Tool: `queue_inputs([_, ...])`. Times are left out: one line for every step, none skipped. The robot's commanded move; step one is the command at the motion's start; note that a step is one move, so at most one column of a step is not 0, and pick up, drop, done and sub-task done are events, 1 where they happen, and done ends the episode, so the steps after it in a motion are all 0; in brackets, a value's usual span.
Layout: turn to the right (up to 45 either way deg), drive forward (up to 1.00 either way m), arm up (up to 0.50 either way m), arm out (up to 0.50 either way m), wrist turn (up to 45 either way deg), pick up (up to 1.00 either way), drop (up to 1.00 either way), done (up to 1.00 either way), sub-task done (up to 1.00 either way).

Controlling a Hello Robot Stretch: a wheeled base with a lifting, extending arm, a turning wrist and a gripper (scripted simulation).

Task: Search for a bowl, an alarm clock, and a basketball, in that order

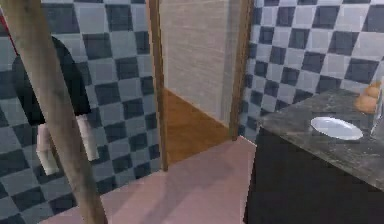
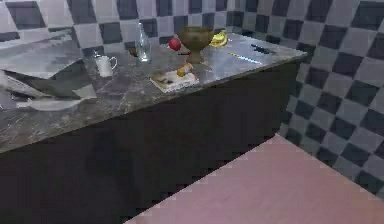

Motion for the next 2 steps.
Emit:
queue_inputs([0.0, 1.0, 0.0, 0.0, 0.0, 0.0, 0.0, 0.0, 0.0])
queue_inputs([0.0, 0.7, 0.0, 0.0, 0.0, 0.0, 0.0, 0.0, 0.0])
